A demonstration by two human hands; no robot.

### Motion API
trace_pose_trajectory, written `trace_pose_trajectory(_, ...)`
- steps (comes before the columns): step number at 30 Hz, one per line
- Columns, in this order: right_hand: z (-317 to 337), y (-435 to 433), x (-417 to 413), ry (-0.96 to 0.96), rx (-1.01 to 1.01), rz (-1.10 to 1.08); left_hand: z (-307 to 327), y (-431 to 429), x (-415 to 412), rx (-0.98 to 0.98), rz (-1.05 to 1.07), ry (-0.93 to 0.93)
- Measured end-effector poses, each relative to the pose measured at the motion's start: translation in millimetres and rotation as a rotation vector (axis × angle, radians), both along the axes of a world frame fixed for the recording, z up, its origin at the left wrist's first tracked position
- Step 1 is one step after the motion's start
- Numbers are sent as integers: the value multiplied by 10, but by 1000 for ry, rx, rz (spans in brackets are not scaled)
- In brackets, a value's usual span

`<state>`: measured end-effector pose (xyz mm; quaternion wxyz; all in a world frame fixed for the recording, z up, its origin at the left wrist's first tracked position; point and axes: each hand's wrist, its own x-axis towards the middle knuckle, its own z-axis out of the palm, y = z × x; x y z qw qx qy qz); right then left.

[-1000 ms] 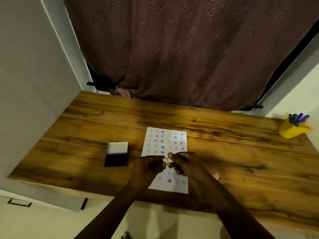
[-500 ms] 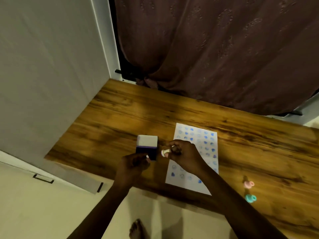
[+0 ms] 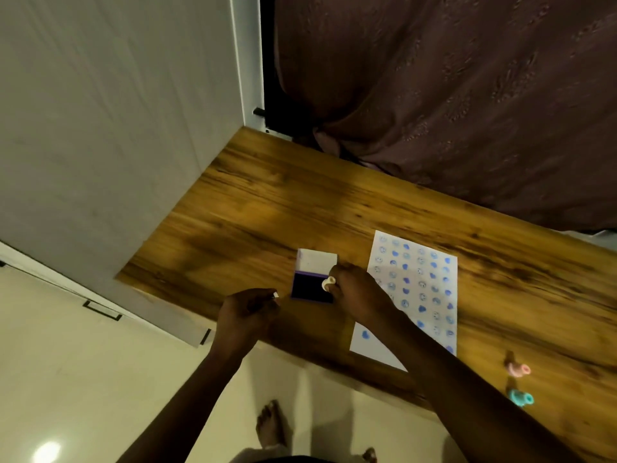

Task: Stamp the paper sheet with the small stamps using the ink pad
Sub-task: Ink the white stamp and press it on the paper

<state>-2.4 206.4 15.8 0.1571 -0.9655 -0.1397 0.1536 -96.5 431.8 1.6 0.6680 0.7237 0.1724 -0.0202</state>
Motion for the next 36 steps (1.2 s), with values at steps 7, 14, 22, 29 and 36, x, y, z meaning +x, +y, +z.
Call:
trace_pose_trajectory(7,-103,58,-69,-42,-41,-7,-31,-39,68,-1,-50,39)
trace_pose_trajectory(14,-157,109,-87,-18,-55,-42,-72,-79,92,18,-81,18)
trace_pose_trajectory(22,-92,142,-4,21,-38,-89,3,-104,85,17,-99,-15)
trace_pose_trajectory(29,19,-5,77,92,208,-234,61,-136,26,4,-142,-56)
trace_pose_trajectory(36,273,-502,-322,213,617,-575,-9,-199,0,-30,-214,-76)
